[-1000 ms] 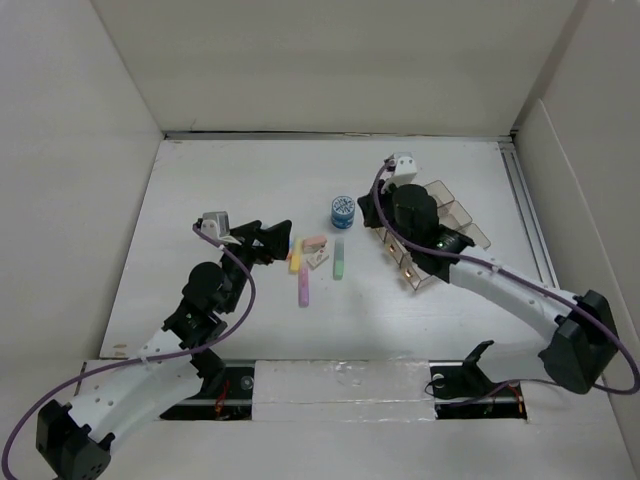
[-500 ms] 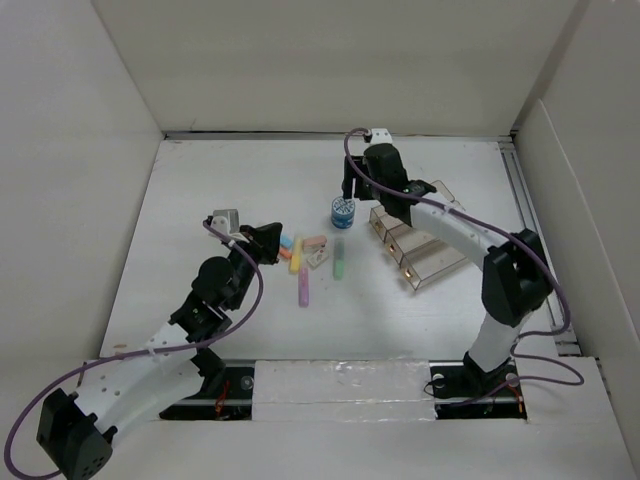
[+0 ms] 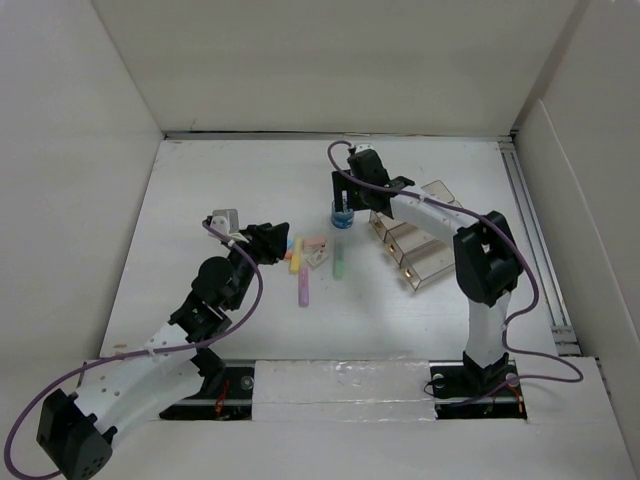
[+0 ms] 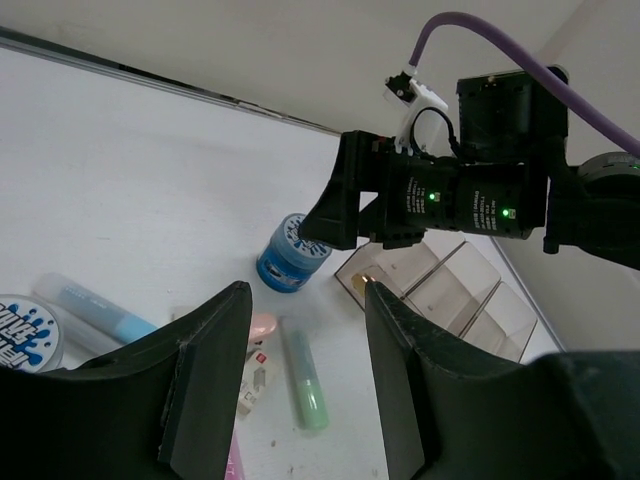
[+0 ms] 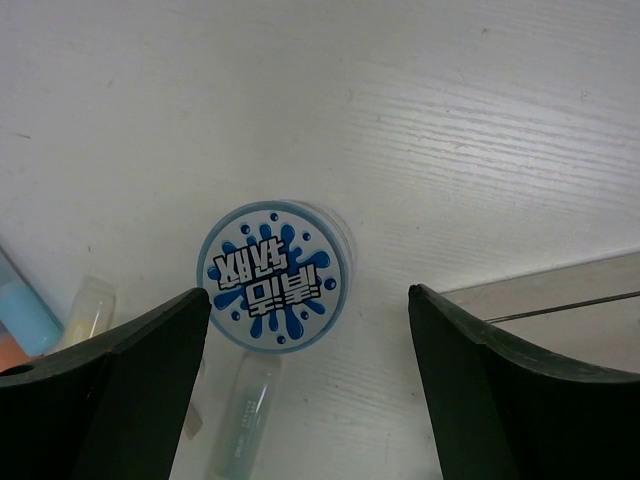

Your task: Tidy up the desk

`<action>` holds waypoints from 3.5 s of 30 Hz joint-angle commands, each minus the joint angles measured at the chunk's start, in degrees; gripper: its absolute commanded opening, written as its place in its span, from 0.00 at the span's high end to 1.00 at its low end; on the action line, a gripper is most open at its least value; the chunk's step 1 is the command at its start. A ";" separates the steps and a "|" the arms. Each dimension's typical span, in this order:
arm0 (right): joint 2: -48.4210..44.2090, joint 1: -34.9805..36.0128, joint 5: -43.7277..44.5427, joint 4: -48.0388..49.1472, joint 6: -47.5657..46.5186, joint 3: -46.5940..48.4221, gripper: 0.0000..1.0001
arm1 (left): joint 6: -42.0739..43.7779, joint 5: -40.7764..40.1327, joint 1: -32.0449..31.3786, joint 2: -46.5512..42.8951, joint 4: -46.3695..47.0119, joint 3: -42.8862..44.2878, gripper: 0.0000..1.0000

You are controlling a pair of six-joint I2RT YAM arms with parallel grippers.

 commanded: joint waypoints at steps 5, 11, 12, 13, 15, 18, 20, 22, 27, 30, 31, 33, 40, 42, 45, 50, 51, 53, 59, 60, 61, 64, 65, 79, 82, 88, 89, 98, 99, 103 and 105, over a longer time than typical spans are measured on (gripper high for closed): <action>2.80 0.91 -0.32 0.18 -1.08 4.65 0.14 | 0.08 0.26 -0.20 -0.66 2.29 1.91 0.55; 5.35 0.91 0.46 -1.49 -1.70 7.28 0.14 | 0.17 0.09 -0.20 -0.93 2.46 1.48 0.55; 5.70 0.91 0.46 -1.58 -1.79 7.46 0.14 | 0.08 0.18 -0.20 -0.84 2.02 1.74 0.55; 5.97 1.43 0.72 -1.75 -1.87 7.55 0.14 | 0.08 0.44 -0.20 -0.92 1.85 1.92 0.55; 6.41 1.44 1.60 -1.93 -1.79 7.73 0.16 | 0.17 0.53 -0.20 -0.93 2.54 1.57 0.55; 7.11 1.96 2.04 -1.40 -1.96 8.08 0.19 | 0.17 0.00 -0.20 -0.23 2.11 1.74 0.55; 7.55 1.96 2.13 -2.63 -1.70 8.78 0.21 | 0.08 0.44 -0.20 -0.05 1.76 2.27 0.55; 7.46 3.01 3.18 -2.29 -1.79 8.43 0.23 | 0.25 0.27 -0.20 -0.22 2.28 1.92 0.55; 7.47 3.02 4.24 -3.42 -1.79 9.57 0.54 | 0.08 0.70 -0.20 -0.92 2.02 1.83 0.55; 4.05 3.02 4.24 -2.20 -1.08 7.82 0.57 | 0.17 0.18 -0.20 -1.10 2.29 1.48 0.55; 0.82 3.02 4.24 -0.80 -0.91 7.03 0.57 | -0.01 0.26 -0.20 -1.01 2.02 1.65 0.55; -3.24 3.02 5.72 0.79 -0.21 4.31 0.57 | 0.08 0.79 -0.20 -1.28 2.02 1.74 0.55; -21.96 -8.12 1.79 8.95 4.71 -10.45 0.57 | 0.08 0.97 -0.20 -1.10 2.37 1.57 0.55; -26.09 -10.77 -0.14 10.19 6.73 -15.79 0.57 | -0.01 0.62 -0.20 -1.01 2.72 1.30 0.55; -28.74 -14.20 -2.17 12.04 7.79 -19.77 0.56 | -0.19 1.58 -0.20 -1.01 2.20 1.74 0.55; -27.00 -17.19 -4.28 12.04 8.06 -21.80 0.56 | -0.36 1.58 -0.20 -0.40 2.38 1.74 0.55; -26.21 -17.72 -6.11 11.96 8.14 -21.37 0.57 | -0.36 1.84 -0.20 -0.40 2.55 1.74 0.55; -25.76 -17.72 -6.48 12.04 7.88 -20.93 0.57 | -0.36 1.67 -0.20 -0.49 2.81 1.39 0.55; -23.39 -15.97 -6.57 12.13 7.71 -19.43 0.57 | -0.19 1.23 -0.20 -1.36 2.81 1.22 0.55; -22.95 -15.97 -5.70 12.04 7.71 -19.43 0.57 | -0.18 0.80 -0.20 -1.37 2.81 1.21 0.55; -22.51 -15.44 -5.69 12.04 7.71 -19.43 0.57 | -0.18 0.70 -0.20 -1.28 2.72 1.21 0.55; -21.19 -14.21 -5.60 11.69 7.71 -19.69 0.57 | -0.18 1.49 -0.20 -1.19 2.46 1.48 0.55; -21.19 -14.21 -5.17 11.69 7.79 -19.95 0.57 | -0.18 1.41 -0.20 -1.02 2.72 1.39 0.55; -17.24 -11.31 2.66 7.30 6.39 -17.41 0.55 | -0.19 0.97 -0.20 -0.84 2.72 1.48 0.55; -15.92 -10.78 3.45 6.59 6.39 -16.62 0.46 | -0.27 1.41 -0.20 -0.84 2.37 1.74 0.55; -15.74 -9.73 3.71 6.07 6.30 -14.96 0.17 | -0.27 1.23 -0.20 -0.84 2.20 1.74 0.55; -16.09 -9.73 4.06 5.98 6.13 -14.69 0.17 | -0.19 1.32 -0.20 -1.10 2.46 1.48 0.55; -23.82 -3.84 3.54 13.01 2.53 -17.05 0.57 | -4.23 -6.94 -0.20 -10.13 2.02 -2.38 0.54; -23.91 -2.01 -0.72 16.14 2.17 -17.40 0.72 | -5.71 -11.47 -0.20 -12.59 1.59 -3.26 0.53; -19.80 3.62 -8.14 19.51 0.33 -14.61 0.86 | -12.04 -21.17 -0.20 -25.69 1.31 -10.79 0.38; -14.79 5.73 -14.08 19.60 -0.29 -10.41 0.65 | -13.01 -24.15 -0.20 -32.81 2.55 -12.93 0.26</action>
